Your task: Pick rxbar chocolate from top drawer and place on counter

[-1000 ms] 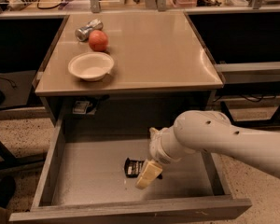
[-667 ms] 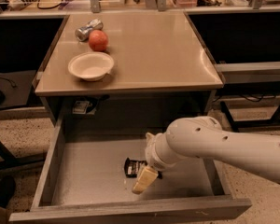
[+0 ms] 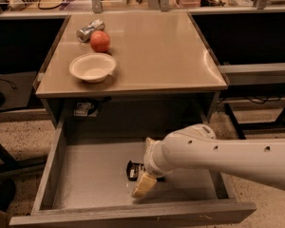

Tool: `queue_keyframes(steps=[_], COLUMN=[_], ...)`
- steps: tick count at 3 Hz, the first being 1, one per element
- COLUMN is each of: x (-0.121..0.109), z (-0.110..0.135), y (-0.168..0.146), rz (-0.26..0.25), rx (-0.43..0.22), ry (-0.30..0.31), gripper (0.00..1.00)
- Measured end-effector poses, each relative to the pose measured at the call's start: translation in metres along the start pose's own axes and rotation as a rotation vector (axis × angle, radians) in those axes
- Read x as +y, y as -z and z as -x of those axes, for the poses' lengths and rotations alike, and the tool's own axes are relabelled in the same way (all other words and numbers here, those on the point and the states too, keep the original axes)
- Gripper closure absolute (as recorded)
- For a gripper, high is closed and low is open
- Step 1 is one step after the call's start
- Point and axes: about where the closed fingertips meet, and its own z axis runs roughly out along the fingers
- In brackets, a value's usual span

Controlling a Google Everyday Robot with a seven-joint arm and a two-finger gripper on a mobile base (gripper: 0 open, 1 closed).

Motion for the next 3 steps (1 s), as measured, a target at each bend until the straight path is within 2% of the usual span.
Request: queue_keyframes(steps=[2, 3], x=[0.001, 0.003], z=[-0.017, -0.021], y=[-0.009, -0.014], rz=[-0.024, -0.018], rx=[0.051, 0.060], ry=[0.000, -0.001], gripper=[0.00, 0.00])
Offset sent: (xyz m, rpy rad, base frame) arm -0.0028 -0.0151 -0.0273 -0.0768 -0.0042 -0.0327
